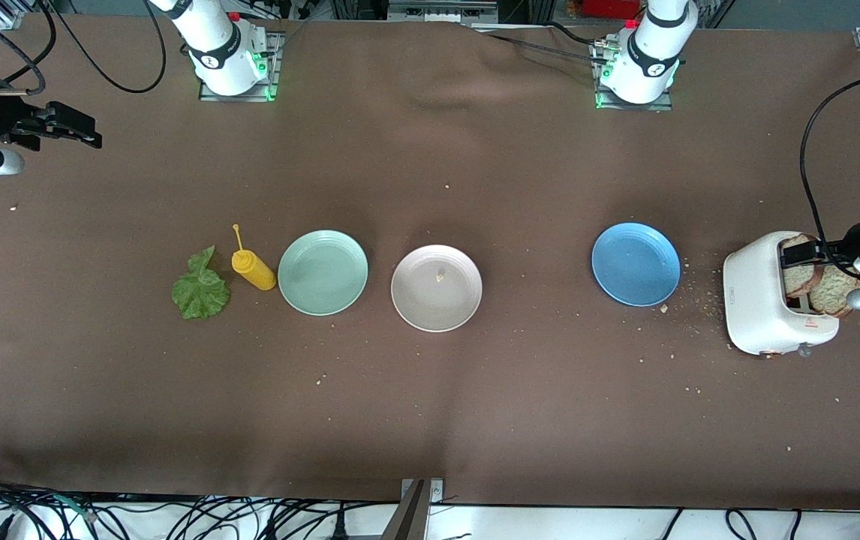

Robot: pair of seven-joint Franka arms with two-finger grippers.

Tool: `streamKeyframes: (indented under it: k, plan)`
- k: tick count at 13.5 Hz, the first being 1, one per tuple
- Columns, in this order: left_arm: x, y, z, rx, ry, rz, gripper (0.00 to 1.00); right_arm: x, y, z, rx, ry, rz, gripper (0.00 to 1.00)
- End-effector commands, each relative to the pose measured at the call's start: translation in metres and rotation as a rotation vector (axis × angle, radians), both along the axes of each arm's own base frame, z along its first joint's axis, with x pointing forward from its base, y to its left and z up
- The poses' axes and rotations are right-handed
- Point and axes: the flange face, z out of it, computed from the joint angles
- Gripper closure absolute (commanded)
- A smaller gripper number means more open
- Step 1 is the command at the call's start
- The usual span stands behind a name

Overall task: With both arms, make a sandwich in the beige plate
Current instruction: 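Lift bread with the left gripper while the right gripper reaches the mustard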

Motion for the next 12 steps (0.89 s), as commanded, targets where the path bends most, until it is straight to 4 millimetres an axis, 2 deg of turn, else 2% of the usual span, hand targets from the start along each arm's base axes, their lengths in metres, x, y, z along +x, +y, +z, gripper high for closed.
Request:
streamKeyframes:
  k: [1,3,5,7,8,9,10,11,12]
  plan:
    - [0.01,0.009,-0.015,0.001,0.02,-0.05,0.0,0.011,-0.005,-0.013,0.028,0.033,-0.016,0.0]
    - [0.012,0.02,-0.021,0.008,-0.004,-0.051,0.0,0.013,-0.004,-0.017,0.041,0.037,0.04,0.0]
    - [0.013,0.034,-0.039,0.004,0.011,-0.043,0.0,0.017,-0.003,-0.018,0.049,0.005,0.112,0.0]
    - [0.014,0.043,-0.054,0.001,0.014,-0.038,0.0,0.023,-0.005,-0.032,0.072,-0.001,0.175,0.0]
    - [0.013,0.046,-0.059,-0.002,0.025,-0.036,0.14,0.028,-0.005,-0.038,0.083,-0.027,0.227,0.0]
    - [0.01,0.045,-0.063,-0.007,0.043,-0.019,0.59,0.034,-0.007,-0.046,0.107,-0.052,0.279,0.0]
    - [0.005,0.047,-0.069,-0.009,0.071,0.009,0.85,0.037,-0.015,-0.057,0.17,-0.07,0.306,0.0]
    - [0.002,0.052,-0.068,-0.013,0.084,0.021,1.0,0.039,-0.027,-0.073,0.246,-0.082,0.321,0.0]
    - [0.001,0.052,-0.067,-0.024,0.09,0.012,1.0,0.039,-0.036,-0.09,0.313,-0.093,0.341,0.0]
